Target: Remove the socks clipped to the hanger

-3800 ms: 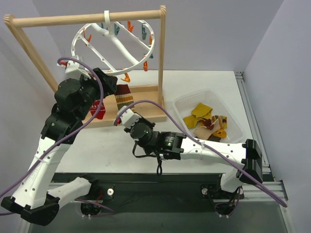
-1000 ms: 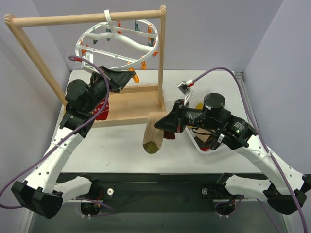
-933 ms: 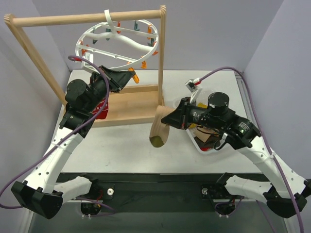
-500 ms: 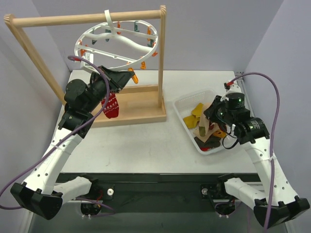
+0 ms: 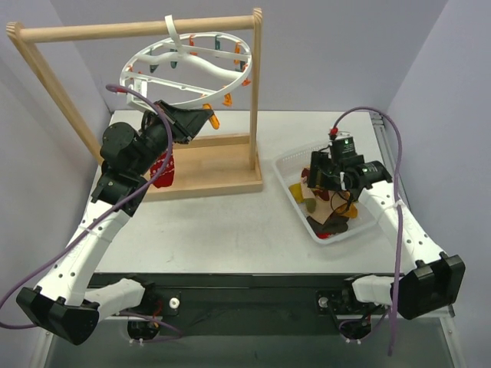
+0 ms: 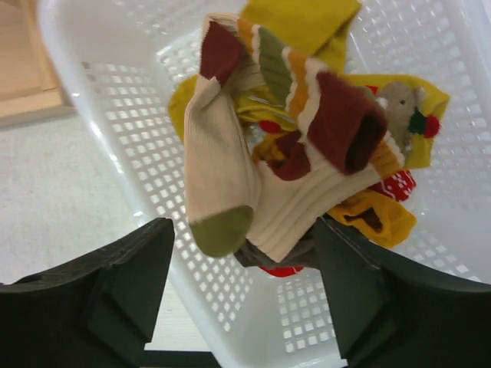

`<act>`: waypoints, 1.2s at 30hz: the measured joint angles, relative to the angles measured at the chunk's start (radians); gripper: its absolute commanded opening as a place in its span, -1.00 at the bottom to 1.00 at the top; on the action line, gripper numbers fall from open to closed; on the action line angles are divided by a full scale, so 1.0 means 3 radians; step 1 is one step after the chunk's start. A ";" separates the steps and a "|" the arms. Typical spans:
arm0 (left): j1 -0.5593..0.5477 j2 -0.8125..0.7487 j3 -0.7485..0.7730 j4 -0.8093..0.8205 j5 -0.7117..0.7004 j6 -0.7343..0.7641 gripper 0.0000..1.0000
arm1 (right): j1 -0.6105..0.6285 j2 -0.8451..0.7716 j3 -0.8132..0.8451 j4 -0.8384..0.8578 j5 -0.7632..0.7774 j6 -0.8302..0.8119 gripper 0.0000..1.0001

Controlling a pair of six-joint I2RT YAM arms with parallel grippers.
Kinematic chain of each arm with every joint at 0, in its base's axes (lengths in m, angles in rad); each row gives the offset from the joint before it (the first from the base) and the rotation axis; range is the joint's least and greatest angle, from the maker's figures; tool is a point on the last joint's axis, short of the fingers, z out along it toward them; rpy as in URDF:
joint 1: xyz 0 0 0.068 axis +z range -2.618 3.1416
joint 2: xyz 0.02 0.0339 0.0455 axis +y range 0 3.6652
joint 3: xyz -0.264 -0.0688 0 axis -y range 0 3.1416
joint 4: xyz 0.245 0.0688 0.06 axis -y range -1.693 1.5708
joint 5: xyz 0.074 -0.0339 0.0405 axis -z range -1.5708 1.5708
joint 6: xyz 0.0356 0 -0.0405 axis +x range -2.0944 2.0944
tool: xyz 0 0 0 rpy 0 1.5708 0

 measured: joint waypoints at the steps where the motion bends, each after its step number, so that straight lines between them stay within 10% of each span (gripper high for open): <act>1: -0.0001 0.0000 0.0005 -0.0001 0.0001 -0.0001 -1.00 | 0.0109 0.0003 0.0033 0.0004 0.0046 -0.0020 0.65; 7: -0.0001 0.0003 0.0011 0.0000 0.0011 -0.0008 -1.00 | 0.0924 0.0010 0.0104 0.0455 0.0029 -0.0094 0.79; 18: -0.0006 -0.0004 0.0011 -0.0001 0.0017 -0.0037 -1.00 | 0.1690 0.0594 -0.0745 0.3117 -0.0562 -0.0221 0.90; 36: -0.0116 -0.0022 0.0011 0.0000 -0.0106 -0.0039 -1.00 | 0.2078 0.2422 0.0722 0.4470 -0.1479 -0.0270 0.89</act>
